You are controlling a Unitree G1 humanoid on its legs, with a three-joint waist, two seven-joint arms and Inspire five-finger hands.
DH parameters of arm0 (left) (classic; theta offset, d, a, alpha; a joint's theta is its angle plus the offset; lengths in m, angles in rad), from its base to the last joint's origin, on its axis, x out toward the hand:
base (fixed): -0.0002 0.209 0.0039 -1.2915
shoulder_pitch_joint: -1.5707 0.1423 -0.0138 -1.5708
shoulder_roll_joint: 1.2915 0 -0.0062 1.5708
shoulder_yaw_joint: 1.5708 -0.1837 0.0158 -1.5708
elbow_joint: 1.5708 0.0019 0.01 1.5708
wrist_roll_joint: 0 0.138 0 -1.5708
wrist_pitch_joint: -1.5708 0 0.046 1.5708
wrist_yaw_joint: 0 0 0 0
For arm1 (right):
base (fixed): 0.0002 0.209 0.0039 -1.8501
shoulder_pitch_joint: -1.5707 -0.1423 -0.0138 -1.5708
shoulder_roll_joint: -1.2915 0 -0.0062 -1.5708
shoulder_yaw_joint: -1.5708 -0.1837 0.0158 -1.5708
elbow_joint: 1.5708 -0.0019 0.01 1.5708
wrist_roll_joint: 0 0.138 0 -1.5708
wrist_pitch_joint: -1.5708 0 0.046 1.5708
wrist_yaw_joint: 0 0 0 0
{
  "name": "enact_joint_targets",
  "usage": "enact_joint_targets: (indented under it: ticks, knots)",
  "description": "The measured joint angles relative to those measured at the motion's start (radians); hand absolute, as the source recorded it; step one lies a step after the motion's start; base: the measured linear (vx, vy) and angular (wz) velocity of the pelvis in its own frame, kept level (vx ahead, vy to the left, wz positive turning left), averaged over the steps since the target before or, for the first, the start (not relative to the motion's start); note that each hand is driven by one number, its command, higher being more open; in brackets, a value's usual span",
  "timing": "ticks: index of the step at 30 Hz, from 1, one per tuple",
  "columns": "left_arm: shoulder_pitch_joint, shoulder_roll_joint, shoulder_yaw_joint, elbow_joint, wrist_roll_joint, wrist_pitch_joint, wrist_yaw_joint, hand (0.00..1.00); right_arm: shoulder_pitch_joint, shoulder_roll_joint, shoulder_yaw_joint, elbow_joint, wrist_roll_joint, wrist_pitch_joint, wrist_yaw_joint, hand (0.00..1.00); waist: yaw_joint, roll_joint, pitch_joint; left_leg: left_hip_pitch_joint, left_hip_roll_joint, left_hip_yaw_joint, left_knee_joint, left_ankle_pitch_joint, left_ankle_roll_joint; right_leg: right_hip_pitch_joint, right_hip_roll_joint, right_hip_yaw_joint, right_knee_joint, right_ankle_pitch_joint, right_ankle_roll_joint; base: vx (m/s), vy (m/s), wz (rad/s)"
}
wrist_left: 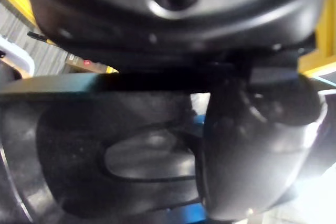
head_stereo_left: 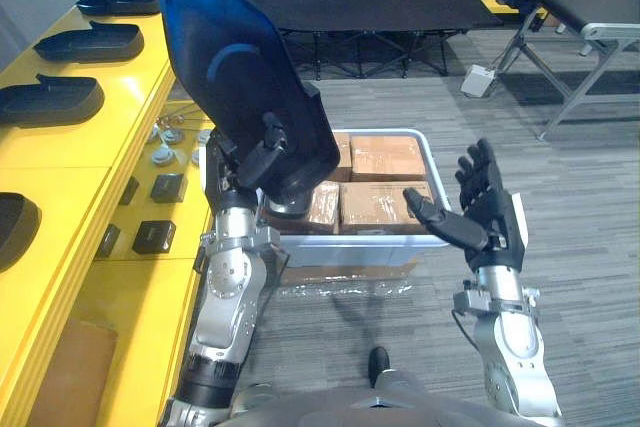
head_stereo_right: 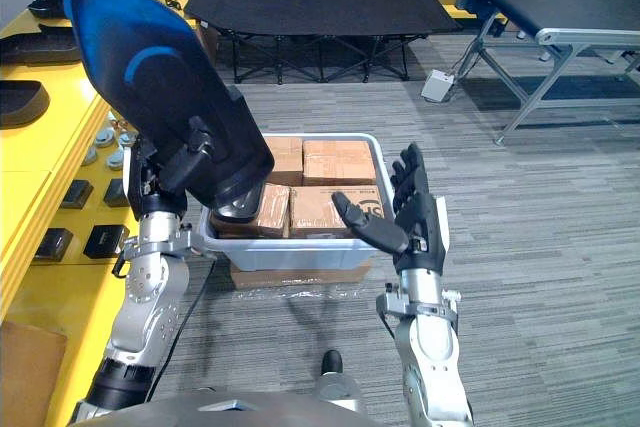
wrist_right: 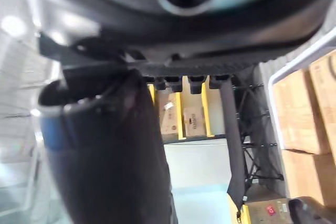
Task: Walk over and take three plastic housings, then place them on the shelf
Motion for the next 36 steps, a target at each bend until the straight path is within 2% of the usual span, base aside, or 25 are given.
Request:
enact_joint_targets:
  ticks: [5, 8, 13, 18, 22, 25, 29, 31, 33, 34, 36]
  knots:
    - [0.11, 0.001, 0.056, -0.08, 0.001, -0.037, -0.015, 0.0, 0.007, 0.019, 0.015, 0.024, 0.069, -0.002, 0.002, 1.0, 0.007, 0.003, -0.002, -0.017, 0.0, -0.025, 0.005, -0.001, 0.001, 0.003, -0.002, -0.025, -0.001, 0.0, 0.0, 0.01, 0.012, 0.13]
    - [0.15, 0.0, 0.138, -0.111, 0.001, -0.048, -0.006, 0.0, -0.019, 0.017, 0.062, 0.071, 0.075, -0.003, 0.005, 1.0, 0.026, 0.008, -0.004, -0.037, -0.003, -0.071, 0.004, 0.004, 0.003, 0.019, -0.006, -0.075, -0.002, -0.007, 0.001, -0.01, -0.001, 0.48]
    - [0.228, -0.003, 0.247, -0.196, 0.0, -0.06, 0.028, 0.0, -0.107, -0.01, 0.149, 0.145, 0.017, 0.004, 0.009, 1.0, 0.099, 0.032, -0.02, -0.092, -0.024, -0.183, 0.004, 0.027, 0.01, 0.044, -0.023, -0.184, -0.003, -0.017, 0.006, -0.01, 0.008, 0.61]
    - [0.303, -0.03, 0.336, -0.26, 0.0, -0.074, 0.015, 0.0, -0.206, -0.031, 0.155, 0.178, -0.024, 0.009, -0.019, 1.0, 0.163, 0.03, -0.023, -0.14, -0.042, -0.276, 0.001, 0.053, 0.013, 0.062, -0.03, -0.276, -0.003, -0.025, 0.009, -0.03, 0.002, 0.58]
    - [0.367, -0.043, 0.404, -0.26, -0.001, -0.078, -0.041, 0.0, -0.278, -0.042, 0.165, 0.183, -0.024, 0.016, -0.024, 1.0, 0.203, 0.025, -0.026, -0.139, -0.048, -0.319, -0.014, 0.067, 0.016, 0.084, -0.031, -0.324, -0.003, -0.047, 0.005, -0.05, -0.007, 0.36]
    - [0.413, -0.044, 0.415, -0.26, 0.0, -0.08, -0.08, 0.0, -0.326, -0.044, 0.204, 0.187, -0.023, 0.022, -0.016, 1.0, 0.225, 0.024, -0.028, -0.141, -0.048, -0.32, -0.009, 0.066, 0.016, 0.086, -0.031, -0.324, -0.003, -0.05, 0.007, -0.01, 0.003, 0.02]
    - [0.421, -0.051, 0.407, -0.26, 0.001, -0.079, -0.128, 0.0, -0.354, -0.043, 0.243, 0.215, -0.022, 0.036, 0.01, 1.0, 0.227, 0.022, -0.031, -0.198, -0.058, -0.348, 0.051, 0.058, 0.027, 0.096, -0.032, -0.372, 0.001, -0.049, 0.004, -0.01, 0.017, 0.31]
    - [0.416, -0.052, 0.393, -0.26, 0.012, -0.072, -0.164, 0.0, -0.346, -0.043, 0.244, 0.233, -0.023, 0.052, 0.014, 1.0, 0.224, 0.023, -0.03, -0.219, -0.069, -0.34, 0.063, 0.063, 0.057, 0.124, -0.044, -0.431, 0.006, -0.064, 0.016, -0.01, 0.019, 0.78]
    - [0.417, -0.052, 0.39, -0.259, 0.04, -0.071, -0.187, 0.0, -0.345, -0.045, 0.242, 0.235, -0.034, 0.052, 0.012, 1.0, 0.219, 0.03, -0.026, -0.229, -0.062, -0.297, 0.055, 0.084, 0.069, 0.136, -0.059, -0.473, 0.028, -0.079, 0.026, 0.01, 0.029, 0.82]
    - [0.418, -0.052, 0.383, -0.259, 0.04, -0.072, -0.193, 0.0, -0.345, -0.054, 0.243, 0.238, -0.062, 0.052, 0.013, 1.0, 0.229, 0.036, -0.022, -0.228, -0.067, -0.296, 0.051, 0.094, 0.057, 0.135, -0.071, -0.485, 0.051, -0.088, 0.029, 0.03, 0.059, 0.62]
    - [0.417, -0.052, 0.386, -0.259, 0.039, -0.072, -0.189, 0.0, -0.35, -0.045, 0.256, 0.253, -0.093, 0.052, 0.015, 1.0, 0.246, 0.035, -0.02, -0.23, -0.077, -0.297, 0.048, 0.095, 0.058, 0.131, -0.088, -0.487, 0.076, -0.104, 0.037, 0.03, 0.069, 0.22]
